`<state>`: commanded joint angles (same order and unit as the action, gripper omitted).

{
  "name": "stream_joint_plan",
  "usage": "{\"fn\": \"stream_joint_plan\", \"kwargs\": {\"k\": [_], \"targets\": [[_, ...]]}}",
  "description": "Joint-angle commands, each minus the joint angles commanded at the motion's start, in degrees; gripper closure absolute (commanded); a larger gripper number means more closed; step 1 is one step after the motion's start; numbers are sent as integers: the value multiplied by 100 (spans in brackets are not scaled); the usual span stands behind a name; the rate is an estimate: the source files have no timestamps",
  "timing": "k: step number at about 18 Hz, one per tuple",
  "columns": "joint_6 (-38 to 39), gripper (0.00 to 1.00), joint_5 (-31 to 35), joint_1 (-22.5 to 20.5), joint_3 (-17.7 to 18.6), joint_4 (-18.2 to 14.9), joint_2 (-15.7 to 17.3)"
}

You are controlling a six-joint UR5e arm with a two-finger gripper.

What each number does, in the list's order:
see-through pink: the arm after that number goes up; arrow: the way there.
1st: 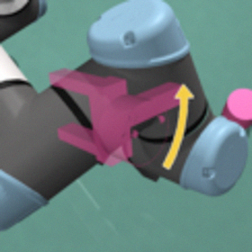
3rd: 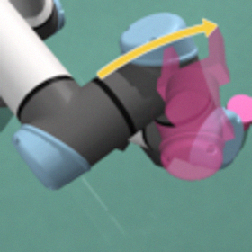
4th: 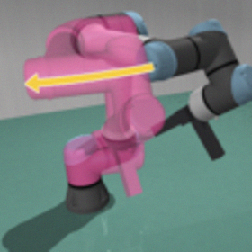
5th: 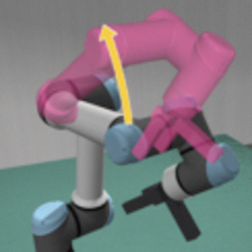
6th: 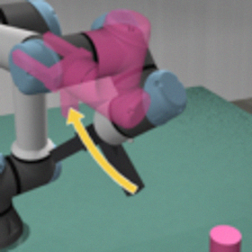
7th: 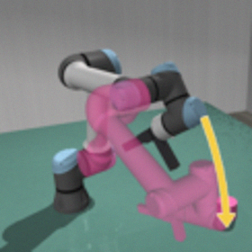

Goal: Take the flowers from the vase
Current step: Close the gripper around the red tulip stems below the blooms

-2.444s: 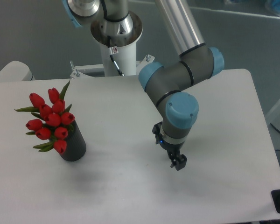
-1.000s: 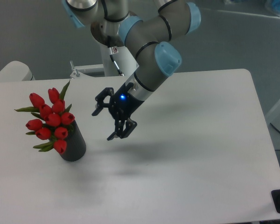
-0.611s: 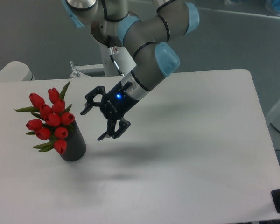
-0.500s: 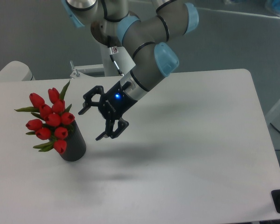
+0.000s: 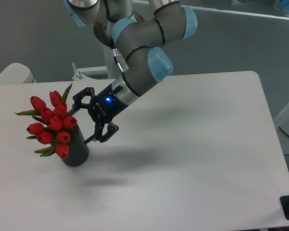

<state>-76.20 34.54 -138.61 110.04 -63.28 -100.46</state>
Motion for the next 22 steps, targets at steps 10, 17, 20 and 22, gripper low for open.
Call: {"fn": "stream_joint_plan", "kwargs": {"k": [10,17,20,22], "targets": [[-70,0,-676,70,132,26,-61],[-105,0,-905,123,220,132,-123],[-123,0,-905,141,220,211,-176],[-114,12,-914,141,229,246,-193]]}}
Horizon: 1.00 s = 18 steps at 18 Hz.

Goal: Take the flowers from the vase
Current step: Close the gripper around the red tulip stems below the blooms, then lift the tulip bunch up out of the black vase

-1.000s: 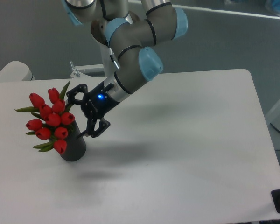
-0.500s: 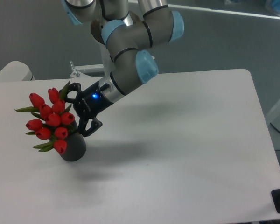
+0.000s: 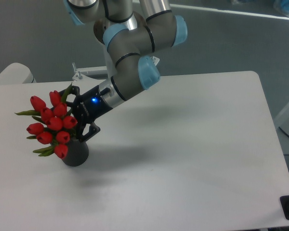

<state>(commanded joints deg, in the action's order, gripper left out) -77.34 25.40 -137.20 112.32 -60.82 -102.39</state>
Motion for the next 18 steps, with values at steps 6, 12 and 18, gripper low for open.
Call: {"fn": "stream_joint_plan", "kwargs": {"k": [6,12,18], "targets": [[18,66,-79,-17,0,0,0],[79,82,-220,-97,26,-9,61],[237,82,-421,-211,35,-17,272]]}}
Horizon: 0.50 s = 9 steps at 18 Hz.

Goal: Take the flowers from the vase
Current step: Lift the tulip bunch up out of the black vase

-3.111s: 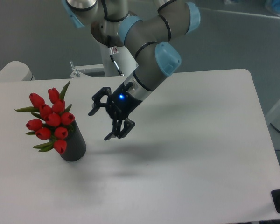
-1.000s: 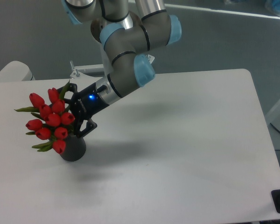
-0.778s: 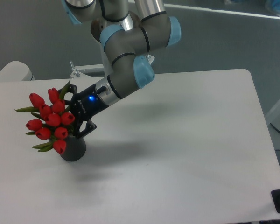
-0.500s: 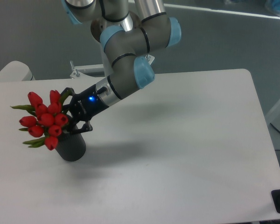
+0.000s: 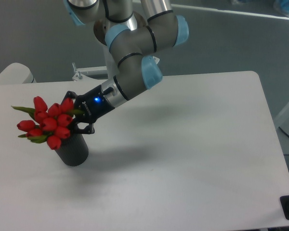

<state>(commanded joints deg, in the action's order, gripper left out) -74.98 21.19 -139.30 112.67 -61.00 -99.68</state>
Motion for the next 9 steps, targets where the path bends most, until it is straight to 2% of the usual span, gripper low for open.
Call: {"fn": "stream_joint_plan", "kwargs": {"k": [9], "targets": [[536,82,-660,-299,-17,9,370]]}}
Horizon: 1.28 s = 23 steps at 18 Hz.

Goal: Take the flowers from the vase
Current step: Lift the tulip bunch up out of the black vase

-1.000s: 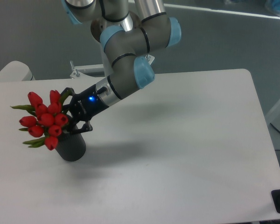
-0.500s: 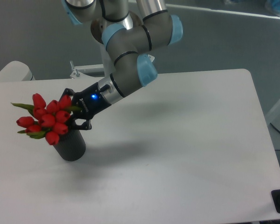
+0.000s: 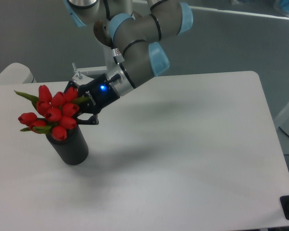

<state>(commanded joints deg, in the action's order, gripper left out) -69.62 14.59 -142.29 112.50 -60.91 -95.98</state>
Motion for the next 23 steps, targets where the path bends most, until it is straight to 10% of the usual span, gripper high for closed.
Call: {"fn": "stream_joint_plan", "kwargs": {"k": [23], "targets": [[1362,82,-1072,-738,-834,-9,79]]}}
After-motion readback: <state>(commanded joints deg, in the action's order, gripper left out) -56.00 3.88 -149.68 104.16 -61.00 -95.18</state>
